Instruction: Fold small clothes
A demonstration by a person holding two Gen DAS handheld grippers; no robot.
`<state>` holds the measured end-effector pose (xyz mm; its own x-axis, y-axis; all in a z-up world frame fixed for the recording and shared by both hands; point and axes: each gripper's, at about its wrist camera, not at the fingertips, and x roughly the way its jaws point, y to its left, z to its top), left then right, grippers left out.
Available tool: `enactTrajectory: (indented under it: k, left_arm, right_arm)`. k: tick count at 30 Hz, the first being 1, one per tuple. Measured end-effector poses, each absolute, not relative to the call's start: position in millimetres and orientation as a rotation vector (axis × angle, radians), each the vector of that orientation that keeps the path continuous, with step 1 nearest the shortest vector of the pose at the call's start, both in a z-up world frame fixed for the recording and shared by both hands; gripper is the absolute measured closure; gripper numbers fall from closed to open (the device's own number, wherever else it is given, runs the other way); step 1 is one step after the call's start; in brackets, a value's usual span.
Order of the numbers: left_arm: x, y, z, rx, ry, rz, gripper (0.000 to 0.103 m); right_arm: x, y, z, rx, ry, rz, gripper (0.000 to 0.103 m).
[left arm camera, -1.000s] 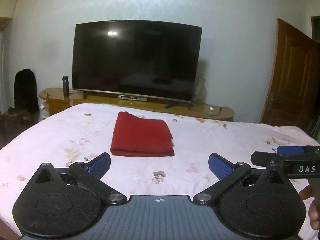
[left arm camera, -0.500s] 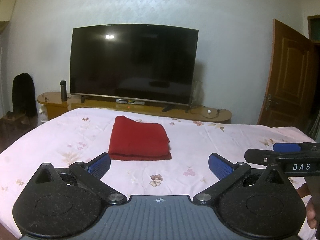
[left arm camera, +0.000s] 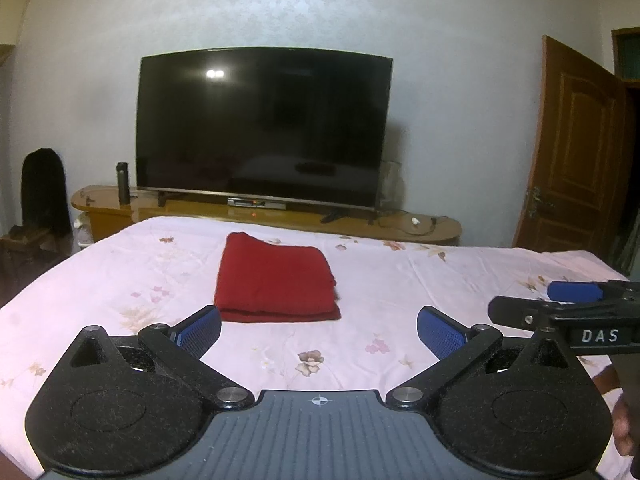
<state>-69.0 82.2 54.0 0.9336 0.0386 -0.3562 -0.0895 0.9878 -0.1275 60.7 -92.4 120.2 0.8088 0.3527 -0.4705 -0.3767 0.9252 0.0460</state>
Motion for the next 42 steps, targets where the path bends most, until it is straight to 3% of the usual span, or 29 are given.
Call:
enactTrajectory:
  k: [42]
  left_arm:
    - [-63.5,86.6,52.5,-0.116,0.361,0.054,0.0]
  right_arm:
    - [63.6,-92.6,121.0,-0.051,0.49,0.383,0.001]
